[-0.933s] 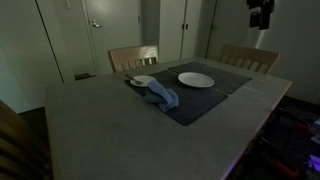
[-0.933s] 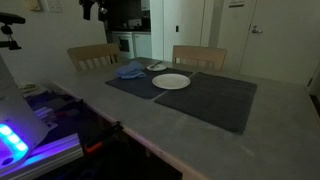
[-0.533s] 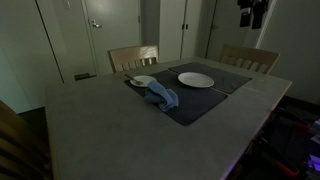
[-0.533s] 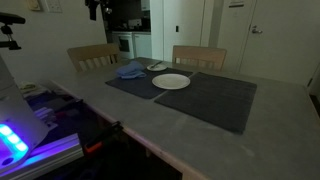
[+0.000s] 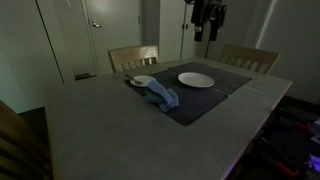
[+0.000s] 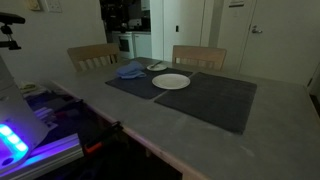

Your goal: Pick up the blue towel and wipe the plate on the right

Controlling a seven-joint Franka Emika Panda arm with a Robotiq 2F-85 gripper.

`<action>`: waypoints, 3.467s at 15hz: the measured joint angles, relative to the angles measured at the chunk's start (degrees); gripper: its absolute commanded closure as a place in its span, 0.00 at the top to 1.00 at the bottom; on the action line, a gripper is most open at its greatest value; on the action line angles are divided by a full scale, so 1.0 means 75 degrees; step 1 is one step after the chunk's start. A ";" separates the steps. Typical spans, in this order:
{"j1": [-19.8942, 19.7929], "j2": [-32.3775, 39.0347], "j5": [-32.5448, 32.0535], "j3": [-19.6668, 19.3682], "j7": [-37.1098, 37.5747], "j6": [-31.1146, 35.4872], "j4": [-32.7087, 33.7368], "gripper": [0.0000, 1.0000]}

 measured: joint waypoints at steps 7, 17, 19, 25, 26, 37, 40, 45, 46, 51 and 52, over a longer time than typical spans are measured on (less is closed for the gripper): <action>0.0358 0.2440 -0.0432 0.0281 0.1174 0.1276 0.0969 1.00; 0.0987 0.4669 -0.1204 -0.0263 0.3625 0.2472 0.1622 1.00; 0.0996 0.4627 -0.1203 -0.0265 0.3625 0.2469 0.1620 1.00; 0.1214 0.4899 -0.1199 -0.0427 0.4074 0.3096 0.1618 1.00; 0.1292 0.5008 -0.1197 -0.0509 0.4317 0.3364 0.1619 1.00; 0.2150 0.5782 -0.1216 -0.1572 0.5767 0.4446 0.1797 0.85; 0.2150 0.5832 -0.1190 -0.1516 0.5767 0.4447 0.1864 0.58; 0.2185 0.5827 -0.1190 -0.1448 0.5754 0.4433 0.2038 0.23; 0.2184 0.5827 -0.1190 -0.1426 0.5727 0.4427 0.2067 0.16; 0.1768 0.5818 -0.0889 -0.0926 0.4684 0.4311 0.2207 0.03; 0.1607 0.5796 -0.0760 -0.0761 0.4301 0.4183 0.2242 0.03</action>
